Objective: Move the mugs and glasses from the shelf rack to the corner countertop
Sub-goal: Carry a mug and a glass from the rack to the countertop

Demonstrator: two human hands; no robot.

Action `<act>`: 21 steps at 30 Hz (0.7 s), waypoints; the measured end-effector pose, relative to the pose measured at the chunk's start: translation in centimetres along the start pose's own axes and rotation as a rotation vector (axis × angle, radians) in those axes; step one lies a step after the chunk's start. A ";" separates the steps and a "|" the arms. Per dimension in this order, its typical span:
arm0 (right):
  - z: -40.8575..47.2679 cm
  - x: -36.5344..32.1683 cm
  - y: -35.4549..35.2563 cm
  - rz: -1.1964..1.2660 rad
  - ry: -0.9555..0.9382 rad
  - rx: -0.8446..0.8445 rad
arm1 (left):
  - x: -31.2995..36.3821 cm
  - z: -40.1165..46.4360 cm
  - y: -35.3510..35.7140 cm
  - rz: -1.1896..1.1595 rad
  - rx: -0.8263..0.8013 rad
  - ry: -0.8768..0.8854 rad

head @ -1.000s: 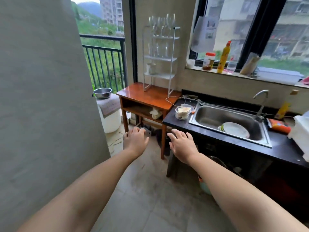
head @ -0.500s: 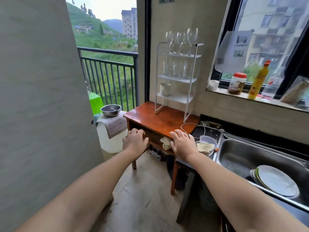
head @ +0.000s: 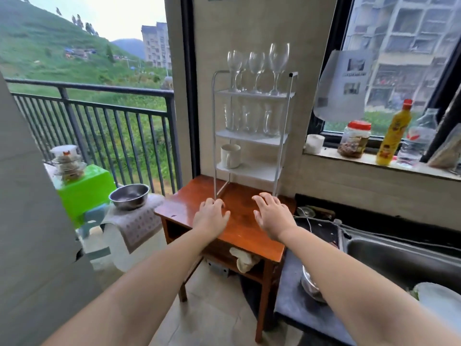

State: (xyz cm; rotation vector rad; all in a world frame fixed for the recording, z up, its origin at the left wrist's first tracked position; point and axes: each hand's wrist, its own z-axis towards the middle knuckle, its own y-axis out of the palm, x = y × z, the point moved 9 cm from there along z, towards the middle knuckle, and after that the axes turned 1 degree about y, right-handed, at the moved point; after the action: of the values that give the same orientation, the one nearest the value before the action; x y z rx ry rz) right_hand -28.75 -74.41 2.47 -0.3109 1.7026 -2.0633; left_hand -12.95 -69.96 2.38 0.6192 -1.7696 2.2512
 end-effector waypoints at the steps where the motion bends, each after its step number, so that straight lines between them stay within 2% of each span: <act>1: 1.8 0.2 -0.2 0.014 0.016 0.010 | -0.4 2.1 -0.1 -0.015 -0.011 0.003; 6: 10.6 1.7 -1.4 0.064 0.146 0.061 | -2.2 12.5 -1.1 -0.083 -0.035 0.059; 11: 16.6 3.6 -2.7 0.175 0.239 0.133 | -4.1 18.7 1.0 -0.174 -0.073 0.002; 16: 22.8 6.5 -5.7 0.298 0.357 0.303 | -4.7 24.8 4.0 -0.256 -0.141 -0.036; 21: 28.1 10.0 -7.6 0.474 0.511 0.465 | -4.8 31.7 5.9 -0.332 -0.141 -0.103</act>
State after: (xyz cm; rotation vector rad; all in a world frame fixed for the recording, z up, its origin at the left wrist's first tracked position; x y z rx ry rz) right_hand -26.50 -102.52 14.78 0.7481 1.2965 -2.1755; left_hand -4.93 -101.54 1.14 0.9359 -1.7041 1.8880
